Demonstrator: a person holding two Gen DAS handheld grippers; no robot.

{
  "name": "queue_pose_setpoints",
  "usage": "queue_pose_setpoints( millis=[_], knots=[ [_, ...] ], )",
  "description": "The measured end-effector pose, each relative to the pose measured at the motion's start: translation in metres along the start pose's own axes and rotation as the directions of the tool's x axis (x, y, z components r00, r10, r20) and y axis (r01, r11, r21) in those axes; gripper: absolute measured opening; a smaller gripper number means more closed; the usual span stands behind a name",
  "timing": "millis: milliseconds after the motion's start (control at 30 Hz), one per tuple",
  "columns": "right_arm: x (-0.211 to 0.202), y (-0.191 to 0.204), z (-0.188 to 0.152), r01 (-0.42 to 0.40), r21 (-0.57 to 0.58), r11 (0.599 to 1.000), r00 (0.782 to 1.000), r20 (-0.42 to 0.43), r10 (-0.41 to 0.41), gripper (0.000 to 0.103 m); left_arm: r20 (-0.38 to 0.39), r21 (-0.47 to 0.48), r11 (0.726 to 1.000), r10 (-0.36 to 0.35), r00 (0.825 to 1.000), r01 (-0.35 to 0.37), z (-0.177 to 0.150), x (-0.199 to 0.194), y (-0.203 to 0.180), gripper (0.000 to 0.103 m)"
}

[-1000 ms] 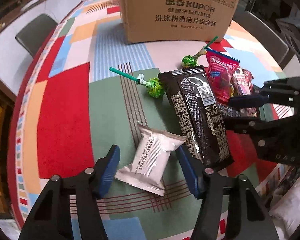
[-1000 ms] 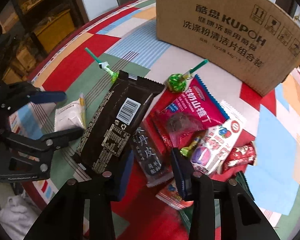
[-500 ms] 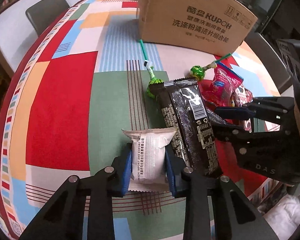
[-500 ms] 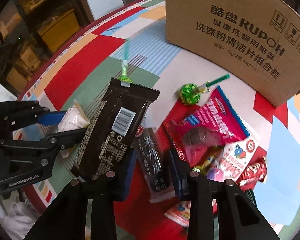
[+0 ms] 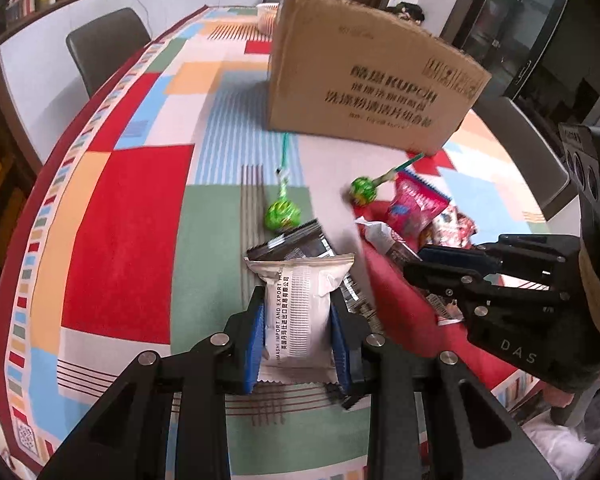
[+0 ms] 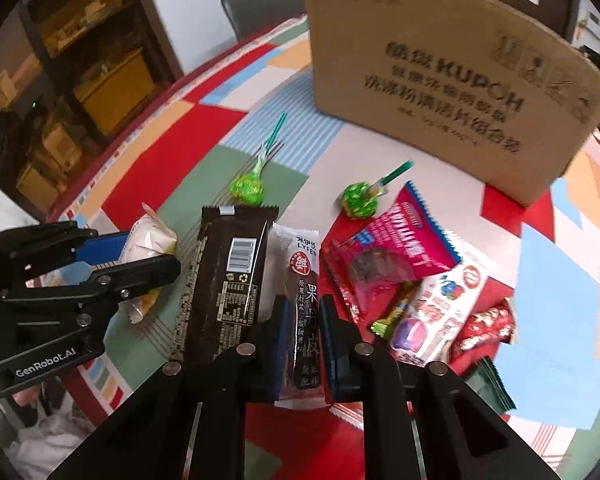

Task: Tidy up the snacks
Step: 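Carry both packets over the cardboard box and open both tools to drop them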

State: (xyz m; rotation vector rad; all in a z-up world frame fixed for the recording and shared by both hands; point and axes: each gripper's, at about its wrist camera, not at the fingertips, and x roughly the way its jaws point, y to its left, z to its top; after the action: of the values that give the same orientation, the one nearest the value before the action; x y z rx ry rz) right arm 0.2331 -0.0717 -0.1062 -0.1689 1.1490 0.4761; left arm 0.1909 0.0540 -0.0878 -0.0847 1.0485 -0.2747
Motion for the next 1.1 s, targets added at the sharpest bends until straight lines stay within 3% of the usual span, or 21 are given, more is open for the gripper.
queue_pose_setpoints(
  millis=[567,967,1100],
  knots=[
    [-0.060,-0.006,0.011,-0.004,0.024,1.000,0.985,0.173,0.000,0.016,0.145,0.061,0.998,-0.007,0.989,-0.002,0.031,-0.044,-0.023,0.029],
    [-0.103,-0.022,0.034,0.035,0.064,0.997,0.943,0.329,-0.054,0.016,0.272,0.125,0.992,-0.015,0.962,-0.019,0.072,-0.068,-0.044,0.029],
    [-0.116,-0.029,0.041,0.055,0.080,0.995,0.914,0.398,-0.082,0.016,0.316,0.147,0.989,-0.020,0.948,-0.028,0.089,-0.075,-0.052,0.029]
  ],
)
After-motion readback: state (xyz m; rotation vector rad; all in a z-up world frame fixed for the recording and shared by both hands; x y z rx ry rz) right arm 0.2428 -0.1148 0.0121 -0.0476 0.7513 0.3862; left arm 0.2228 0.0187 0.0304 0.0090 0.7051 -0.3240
